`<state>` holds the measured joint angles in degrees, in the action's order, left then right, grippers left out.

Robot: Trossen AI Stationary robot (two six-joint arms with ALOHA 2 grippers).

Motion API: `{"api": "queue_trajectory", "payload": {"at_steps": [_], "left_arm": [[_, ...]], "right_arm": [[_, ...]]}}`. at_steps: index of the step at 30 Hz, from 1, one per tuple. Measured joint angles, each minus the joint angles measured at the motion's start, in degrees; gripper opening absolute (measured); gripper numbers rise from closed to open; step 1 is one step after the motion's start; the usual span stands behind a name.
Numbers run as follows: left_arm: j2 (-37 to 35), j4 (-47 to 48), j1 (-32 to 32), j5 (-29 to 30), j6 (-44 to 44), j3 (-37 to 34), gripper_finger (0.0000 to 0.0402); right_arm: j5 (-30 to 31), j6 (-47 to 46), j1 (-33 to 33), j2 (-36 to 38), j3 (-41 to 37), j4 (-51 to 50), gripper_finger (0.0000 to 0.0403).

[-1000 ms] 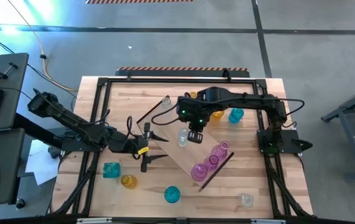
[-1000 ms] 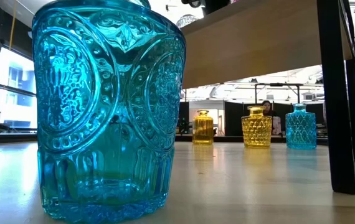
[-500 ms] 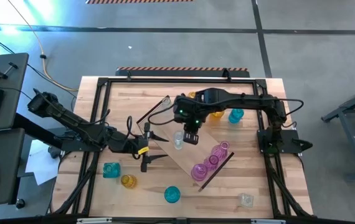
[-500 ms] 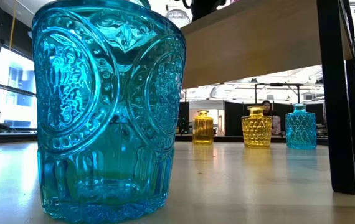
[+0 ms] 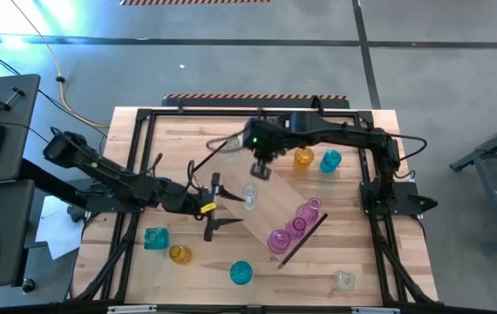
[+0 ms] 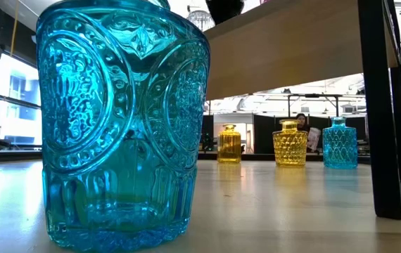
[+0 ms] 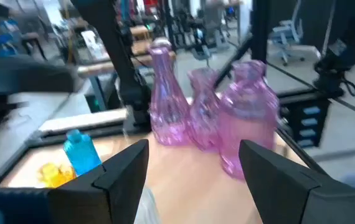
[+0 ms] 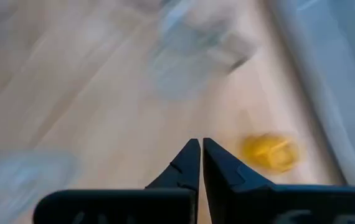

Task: Sort vases onto shelf
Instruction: Put the top transparent flower vase on the shelf aligned with the other transparent flower vase

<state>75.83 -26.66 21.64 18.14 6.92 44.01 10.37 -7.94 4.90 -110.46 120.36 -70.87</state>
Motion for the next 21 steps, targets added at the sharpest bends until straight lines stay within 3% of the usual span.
{"api": "queue_trajectory", "payload": {"at_steps": [3,7,11,14,19,21], "left_arm": [[3.5,-7.5,-0.1,4.1,1.7,0.0,0.0241],[7.1,-11.0,2.2,15.5,2.6,0.0,0.0241],[9.7,-10.7,4.8,24.5,6.0,0.0,0.0239],[9.4,-11.4,5.8,28.9,8.5,0.1,0.0229],[5.3,-10.0,7.3,41.8,11.8,0.2,0.0196],[2.8,-7.8,6.9,42.3,11.8,0.2,0.0185]], "right_arm": [[7.8,0.0,0.4,0.0,3.6,1.8,0.0],[13.2,2.6,0.4,0.0,9.5,1.9,0.0],[16.1,5.3,0.3,0.6,14.8,0.5,0.0],[17.6,6.8,0.3,4.1,12.1,2.4,0.0],[18.3,7.7,2.2,8.2,12.0,-1.3,0.0],[18.5,9.8,2.9,9.7,12.0,-1.9,0.0]]}}
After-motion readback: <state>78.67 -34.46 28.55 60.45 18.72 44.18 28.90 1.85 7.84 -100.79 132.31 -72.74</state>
